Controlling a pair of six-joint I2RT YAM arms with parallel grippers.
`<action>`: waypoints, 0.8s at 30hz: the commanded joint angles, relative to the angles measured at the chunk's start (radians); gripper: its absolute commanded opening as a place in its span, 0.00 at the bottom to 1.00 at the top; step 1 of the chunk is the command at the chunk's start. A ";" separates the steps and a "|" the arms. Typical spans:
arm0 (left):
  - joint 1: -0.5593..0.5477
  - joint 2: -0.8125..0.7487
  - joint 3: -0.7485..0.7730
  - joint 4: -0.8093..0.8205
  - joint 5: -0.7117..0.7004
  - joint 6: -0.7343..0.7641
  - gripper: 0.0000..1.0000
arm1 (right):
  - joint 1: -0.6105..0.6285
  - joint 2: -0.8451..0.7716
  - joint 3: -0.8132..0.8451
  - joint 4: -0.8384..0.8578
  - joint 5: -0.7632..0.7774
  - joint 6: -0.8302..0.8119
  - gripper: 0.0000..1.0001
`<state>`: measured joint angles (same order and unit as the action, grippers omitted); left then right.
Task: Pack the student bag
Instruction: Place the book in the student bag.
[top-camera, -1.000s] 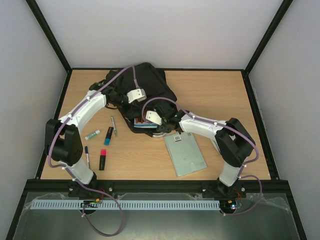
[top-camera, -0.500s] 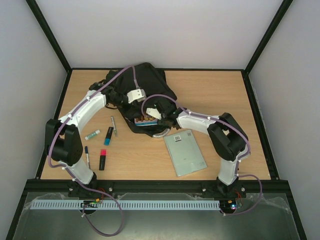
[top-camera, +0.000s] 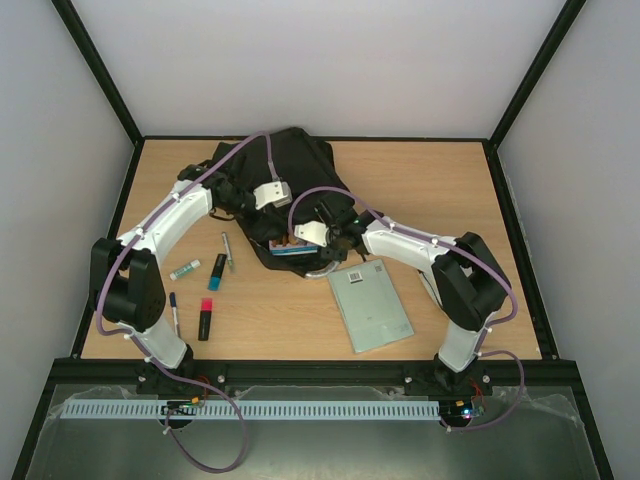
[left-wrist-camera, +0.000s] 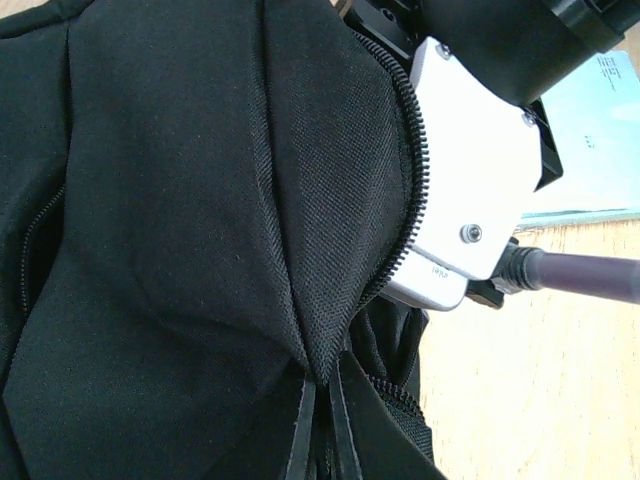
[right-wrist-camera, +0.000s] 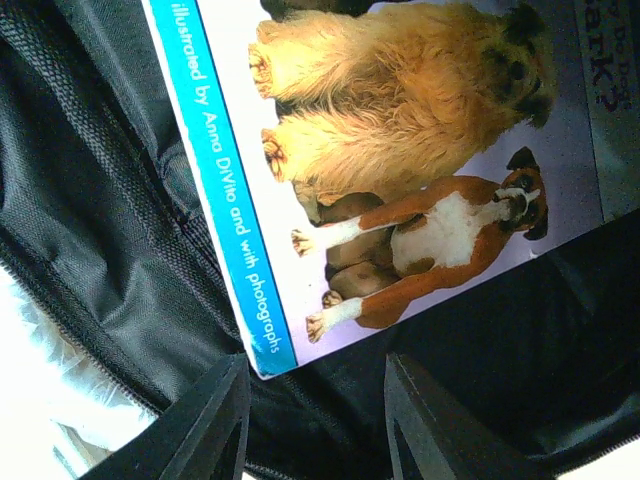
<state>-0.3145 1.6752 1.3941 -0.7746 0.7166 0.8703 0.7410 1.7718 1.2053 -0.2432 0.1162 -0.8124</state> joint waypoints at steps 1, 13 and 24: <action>0.001 -0.018 0.042 -0.064 0.101 0.085 0.02 | 0.004 -0.009 0.004 -0.036 -0.044 -0.025 0.40; 0.080 0.011 0.105 -0.131 0.202 0.106 0.02 | 0.029 -0.024 -0.063 0.069 -0.099 -0.239 0.44; 0.085 0.026 0.124 -0.186 0.215 0.152 0.02 | 0.042 0.077 0.001 0.133 -0.060 -0.247 0.44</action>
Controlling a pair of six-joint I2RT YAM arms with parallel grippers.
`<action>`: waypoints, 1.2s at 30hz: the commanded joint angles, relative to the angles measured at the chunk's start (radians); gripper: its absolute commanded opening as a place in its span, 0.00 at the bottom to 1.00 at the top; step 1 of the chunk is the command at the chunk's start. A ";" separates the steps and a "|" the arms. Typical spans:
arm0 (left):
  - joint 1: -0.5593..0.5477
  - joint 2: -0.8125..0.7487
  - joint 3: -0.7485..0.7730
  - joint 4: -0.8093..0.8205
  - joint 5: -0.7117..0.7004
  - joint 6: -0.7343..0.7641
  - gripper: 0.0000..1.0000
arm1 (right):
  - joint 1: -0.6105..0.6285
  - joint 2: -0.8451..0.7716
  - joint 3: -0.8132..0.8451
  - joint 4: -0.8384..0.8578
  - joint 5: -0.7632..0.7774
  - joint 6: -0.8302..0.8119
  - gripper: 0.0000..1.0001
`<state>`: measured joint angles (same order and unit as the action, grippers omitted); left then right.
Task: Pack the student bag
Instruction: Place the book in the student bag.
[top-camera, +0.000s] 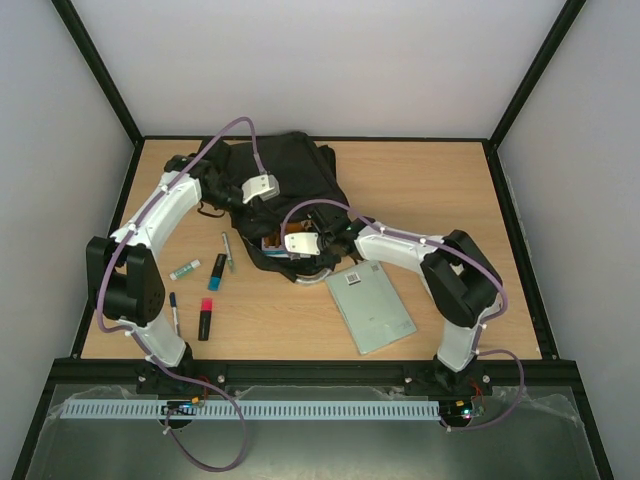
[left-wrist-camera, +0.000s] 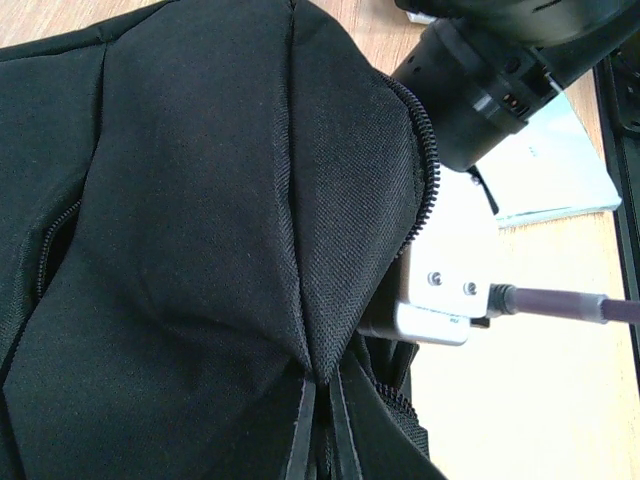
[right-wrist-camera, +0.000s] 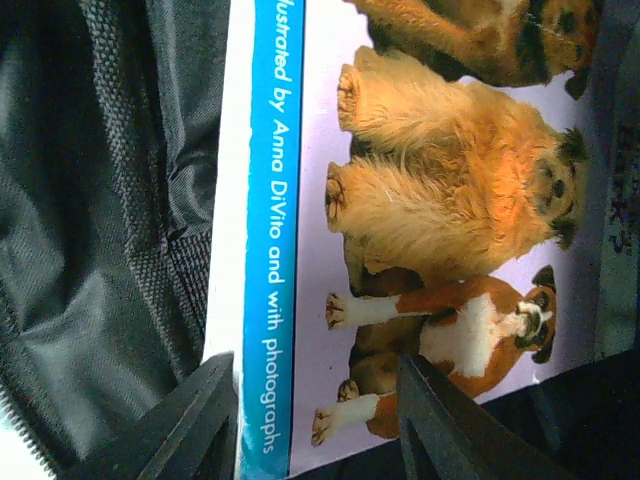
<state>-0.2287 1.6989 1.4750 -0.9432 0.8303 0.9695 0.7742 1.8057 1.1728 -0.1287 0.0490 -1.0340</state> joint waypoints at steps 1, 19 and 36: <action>-0.001 0.004 0.045 -0.019 0.100 0.056 0.02 | 0.010 0.050 0.041 0.019 0.009 -0.026 0.45; -0.001 0.005 0.039 -0.031 0.104 0.071 0.02 | 0.001 0.098 0.136 -0.002 0.048 0.108 0.44; -0.001 0.007 0.037 -0.058 0.109 0.094 0.02 | 0.012 0.158 0.090 0.179 0.209 0.069 0.30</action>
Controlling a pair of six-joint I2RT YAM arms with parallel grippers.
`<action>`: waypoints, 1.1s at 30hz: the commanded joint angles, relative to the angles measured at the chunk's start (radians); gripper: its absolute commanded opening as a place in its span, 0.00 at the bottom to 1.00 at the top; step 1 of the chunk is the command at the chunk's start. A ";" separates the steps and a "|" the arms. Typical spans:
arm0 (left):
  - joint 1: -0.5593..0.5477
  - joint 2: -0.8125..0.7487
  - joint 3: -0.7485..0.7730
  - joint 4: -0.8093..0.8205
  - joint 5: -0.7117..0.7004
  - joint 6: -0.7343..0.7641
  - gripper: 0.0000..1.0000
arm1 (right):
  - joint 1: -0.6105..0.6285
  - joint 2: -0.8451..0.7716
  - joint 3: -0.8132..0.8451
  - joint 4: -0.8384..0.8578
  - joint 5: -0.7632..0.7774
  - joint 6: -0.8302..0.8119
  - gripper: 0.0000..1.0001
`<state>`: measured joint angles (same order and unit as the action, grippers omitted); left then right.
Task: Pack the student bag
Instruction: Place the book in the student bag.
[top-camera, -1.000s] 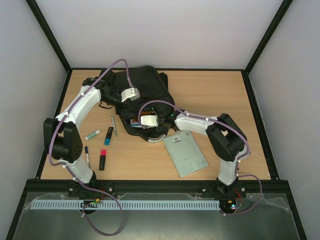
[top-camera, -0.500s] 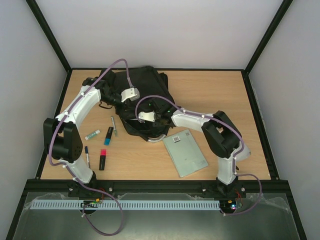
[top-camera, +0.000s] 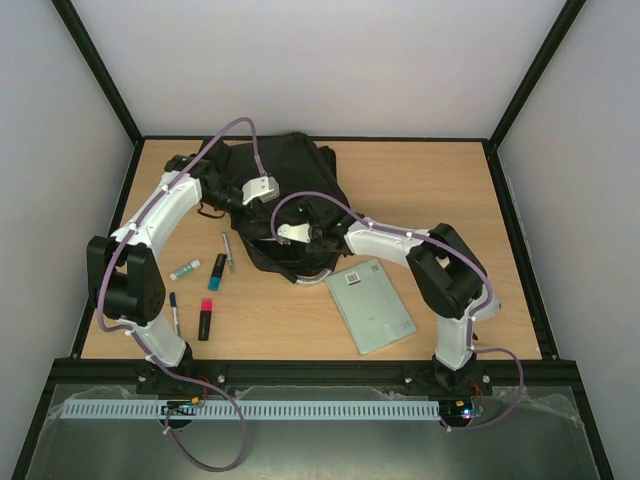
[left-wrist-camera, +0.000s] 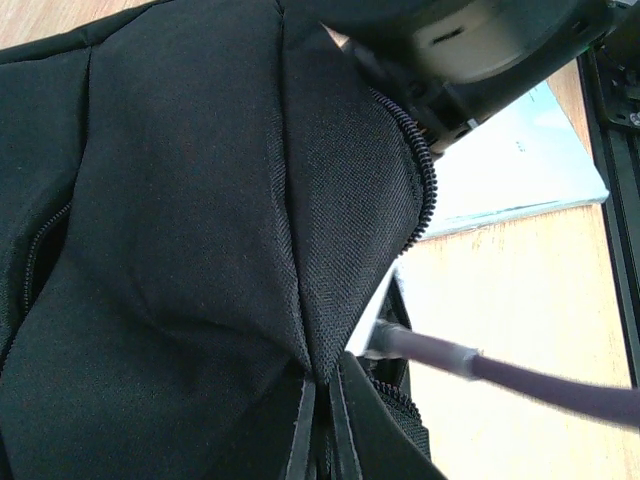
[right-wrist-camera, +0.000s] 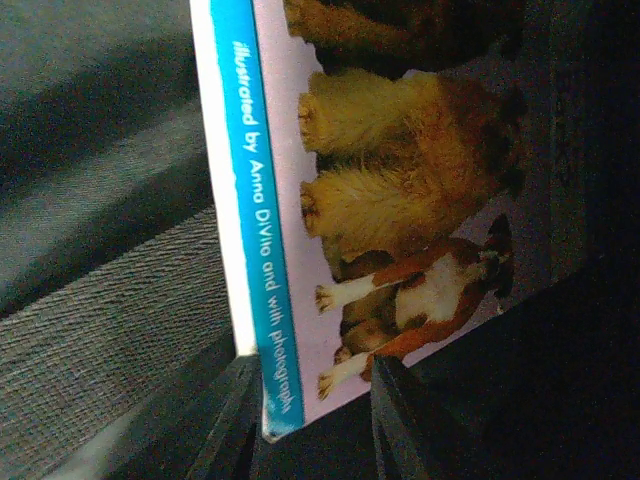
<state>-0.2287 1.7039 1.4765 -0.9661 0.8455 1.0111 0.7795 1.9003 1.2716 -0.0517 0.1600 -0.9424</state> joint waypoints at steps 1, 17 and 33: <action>-0.001 0.003 0.037 -0.039 0.095 0.055 0.02 | 0.007 0.077 -0.002 0.122 0.112 -0.027 0.28; -0.001 0.005 0.033 -0.039 0.090 0.059 0.02 | -0.001 0.071 0.082 -0.058 -0.086 0.049 0.31; -0.001 0.003 0.023 -0.045 0.098 0.067 0.02 | -0.010 0.180 0.104 0.244 0.292 0.139 0.33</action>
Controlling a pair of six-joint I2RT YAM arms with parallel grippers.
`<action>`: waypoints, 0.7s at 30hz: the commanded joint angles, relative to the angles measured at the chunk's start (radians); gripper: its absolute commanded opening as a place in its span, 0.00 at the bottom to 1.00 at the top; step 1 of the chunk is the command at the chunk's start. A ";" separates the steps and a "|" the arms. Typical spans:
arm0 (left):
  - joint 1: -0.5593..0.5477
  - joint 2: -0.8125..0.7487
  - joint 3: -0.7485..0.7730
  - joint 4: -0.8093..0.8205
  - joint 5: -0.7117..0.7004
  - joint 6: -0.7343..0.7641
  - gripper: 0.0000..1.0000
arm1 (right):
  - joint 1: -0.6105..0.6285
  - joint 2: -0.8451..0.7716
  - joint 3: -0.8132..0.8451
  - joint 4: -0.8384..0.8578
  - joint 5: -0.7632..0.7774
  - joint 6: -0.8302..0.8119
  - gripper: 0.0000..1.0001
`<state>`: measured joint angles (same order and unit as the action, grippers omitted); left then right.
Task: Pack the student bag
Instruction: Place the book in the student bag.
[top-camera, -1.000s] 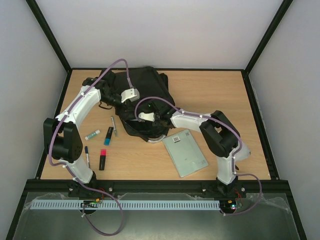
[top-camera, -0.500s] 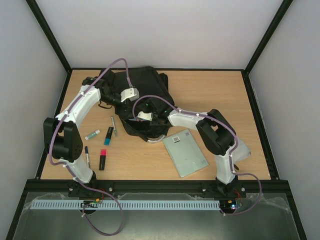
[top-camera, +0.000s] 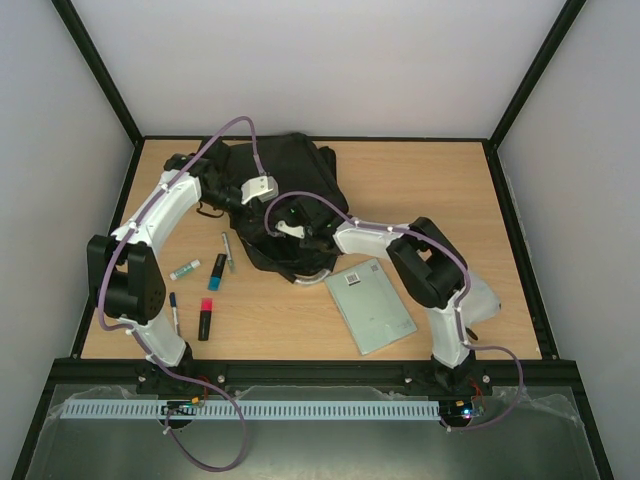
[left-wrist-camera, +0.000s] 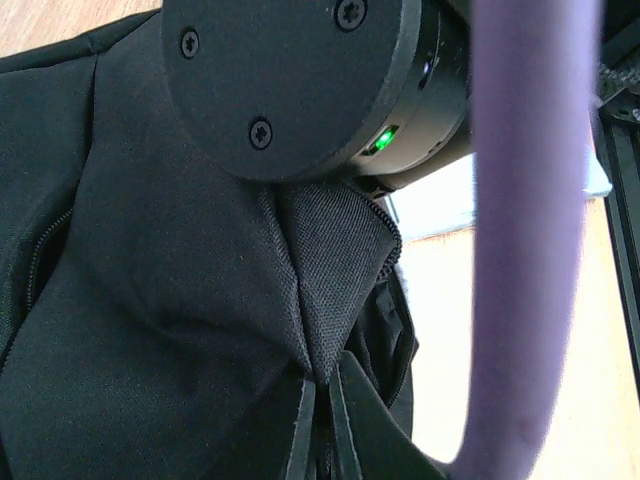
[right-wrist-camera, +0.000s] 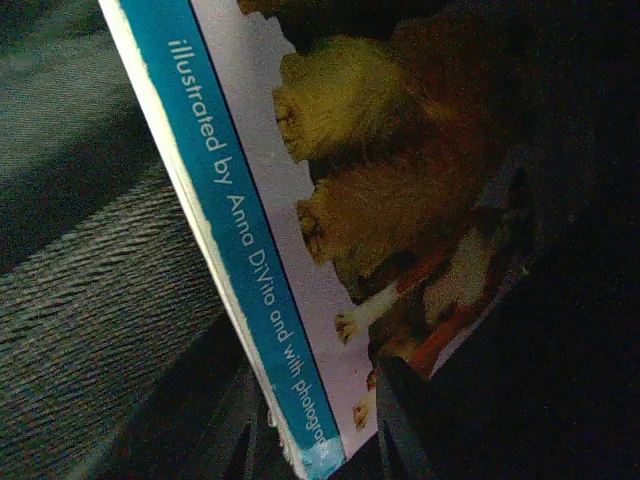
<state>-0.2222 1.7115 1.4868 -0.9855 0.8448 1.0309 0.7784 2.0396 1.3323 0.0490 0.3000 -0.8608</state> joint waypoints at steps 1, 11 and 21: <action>-0.008 -0.004 0.011 -0.026 0.098 0.049 0.02 | -0.008 0.043 0.050 0.159 0.165 0.061 0.32; -0.008 0.002 0.011 -0.014 0.102 0.040 0.02 | 0.001 -0.110 0.019 -0.198 -0.124 0.163 0.51; -0.012 0.004 -0.050 0.055 0.056 -0.035 0.02 | 0.000 -0.509 -0.248 -0.485 -0.362 0.310 0.58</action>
<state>-0.2260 1.7138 1.4700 -0.9691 0.8566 1.0183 0.7792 1.6470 1.1557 -0.2554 0.0570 -0.6369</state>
